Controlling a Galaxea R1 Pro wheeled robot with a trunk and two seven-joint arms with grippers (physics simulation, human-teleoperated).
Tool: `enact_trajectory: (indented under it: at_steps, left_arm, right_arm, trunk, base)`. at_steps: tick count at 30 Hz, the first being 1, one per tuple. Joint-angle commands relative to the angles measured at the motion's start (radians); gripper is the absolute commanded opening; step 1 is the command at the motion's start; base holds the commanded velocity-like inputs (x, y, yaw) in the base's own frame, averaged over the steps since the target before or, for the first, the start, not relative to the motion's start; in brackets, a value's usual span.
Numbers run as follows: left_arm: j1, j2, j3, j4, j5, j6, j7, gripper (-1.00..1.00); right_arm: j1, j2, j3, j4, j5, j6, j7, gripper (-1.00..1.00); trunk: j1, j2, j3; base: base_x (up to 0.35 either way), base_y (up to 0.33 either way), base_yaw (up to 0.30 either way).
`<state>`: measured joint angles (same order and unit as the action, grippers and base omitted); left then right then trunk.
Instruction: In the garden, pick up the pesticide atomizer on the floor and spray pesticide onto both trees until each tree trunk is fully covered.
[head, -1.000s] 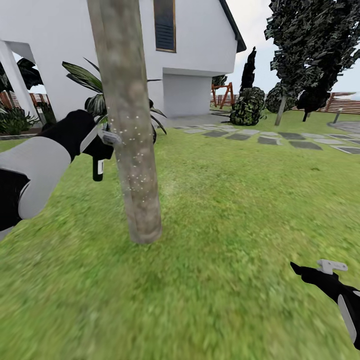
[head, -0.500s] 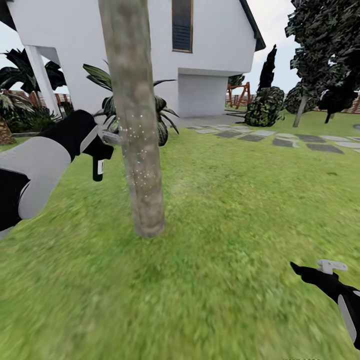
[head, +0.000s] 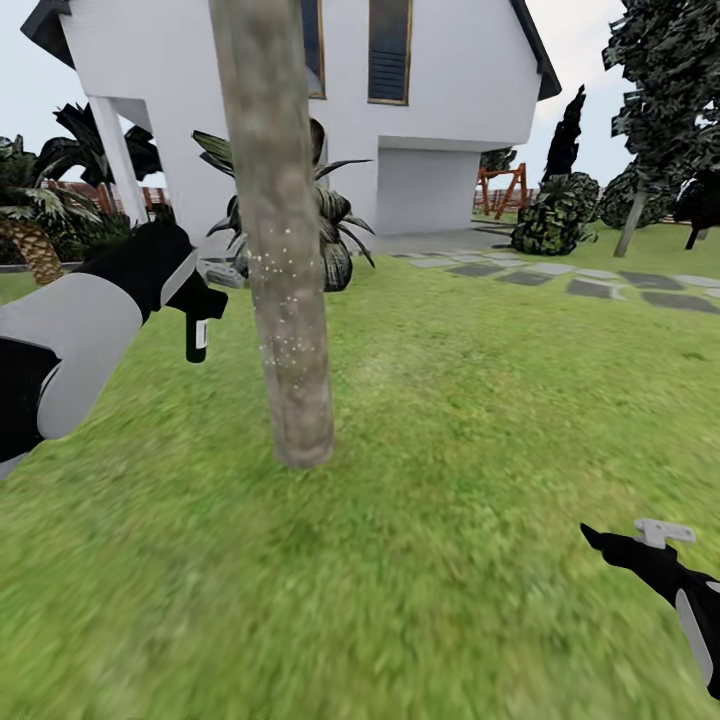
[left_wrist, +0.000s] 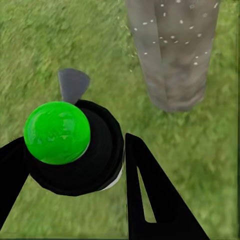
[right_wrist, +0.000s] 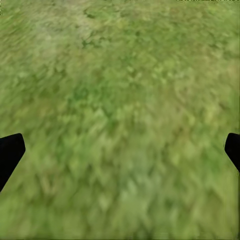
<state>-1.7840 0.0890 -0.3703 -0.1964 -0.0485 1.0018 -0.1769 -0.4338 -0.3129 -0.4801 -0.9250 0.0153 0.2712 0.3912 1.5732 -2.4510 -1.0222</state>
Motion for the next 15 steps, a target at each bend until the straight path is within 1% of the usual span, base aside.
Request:
enact_trajectory:
  at_steps: [1, 15]
  left_arm:
    - [0.000, 0.000, -0.001, 0.000, -0.002, 0.000, 0.000, -1.00]
    - [0.001, 0.000, -0.001, 0.002, -0.002, 0.000, 0.000, -1.00]
  right_arm:
    - [0.000, 0.000, 0.000, 0.000, 0.000, 0.000, 0.000, 1.00]
    - [0.000, 0.000, 0.000, 0.000, 0.000, 0.000, 0.000, 1.00]
  trunk:
    - [0.000, 0.000, 0.000]
    - [0.000, 0.000, 0.000]
  base:
    - [0.000, -0.284, 0.190]
    - [0.007, -0.319, 0.255]
